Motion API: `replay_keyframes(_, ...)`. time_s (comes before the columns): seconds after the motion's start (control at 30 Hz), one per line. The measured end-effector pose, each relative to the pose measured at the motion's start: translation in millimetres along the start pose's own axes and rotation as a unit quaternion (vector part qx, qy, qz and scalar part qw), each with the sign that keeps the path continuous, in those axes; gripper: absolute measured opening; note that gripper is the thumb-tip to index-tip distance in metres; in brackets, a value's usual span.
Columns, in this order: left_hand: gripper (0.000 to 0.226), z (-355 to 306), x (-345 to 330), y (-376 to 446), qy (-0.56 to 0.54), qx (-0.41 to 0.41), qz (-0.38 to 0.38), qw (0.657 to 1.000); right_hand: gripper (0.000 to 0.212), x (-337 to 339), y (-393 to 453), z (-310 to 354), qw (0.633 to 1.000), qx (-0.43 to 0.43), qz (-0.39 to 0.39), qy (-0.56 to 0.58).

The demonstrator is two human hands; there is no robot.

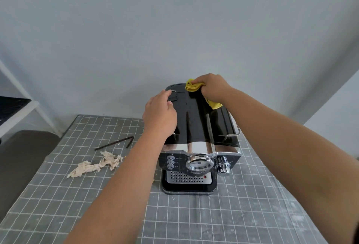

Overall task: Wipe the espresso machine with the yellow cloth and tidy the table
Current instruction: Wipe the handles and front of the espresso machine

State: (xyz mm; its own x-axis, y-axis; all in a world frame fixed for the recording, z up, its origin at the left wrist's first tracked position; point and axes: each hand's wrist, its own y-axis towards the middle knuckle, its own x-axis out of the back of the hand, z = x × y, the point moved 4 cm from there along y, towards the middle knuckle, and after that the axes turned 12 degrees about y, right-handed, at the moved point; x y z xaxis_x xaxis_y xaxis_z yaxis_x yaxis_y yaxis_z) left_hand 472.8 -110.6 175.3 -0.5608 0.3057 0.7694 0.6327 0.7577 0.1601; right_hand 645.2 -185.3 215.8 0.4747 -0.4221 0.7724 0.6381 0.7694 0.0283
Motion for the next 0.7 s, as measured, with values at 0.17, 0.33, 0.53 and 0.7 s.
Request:
replay_keyframes(0.17,0.044,3.8,-3.9,1.4,-0.015,-0.008,0.001,1.0,0.057,1.9,-26.1,-2.8,0.998,-0.053,-0.036,-0.002)
replay_keyframes(0.33,0.043,4.9,-5.2,3.1,-0.029,-0.019,-0.007,0.999,0.055,-2.1,-87.3,10.9,0.997,-0.061,-0.008,-0.051)
replay_keyframes(0.53,0.043,8.3,-7.9,5.2,-0.038,-0.017,-0.006,0.999,0.037,-9.6,-116.0,24.9,0.992,-0.044,-0.006,-0.121)
replay_keyframes(0.7,0.043,7.7,-6.7,3.9,-0.041,-0.016,0.0,0.999,0.045,-2.8,-86.1,14.9,0.989,-0.067,-0.011,-0.128)
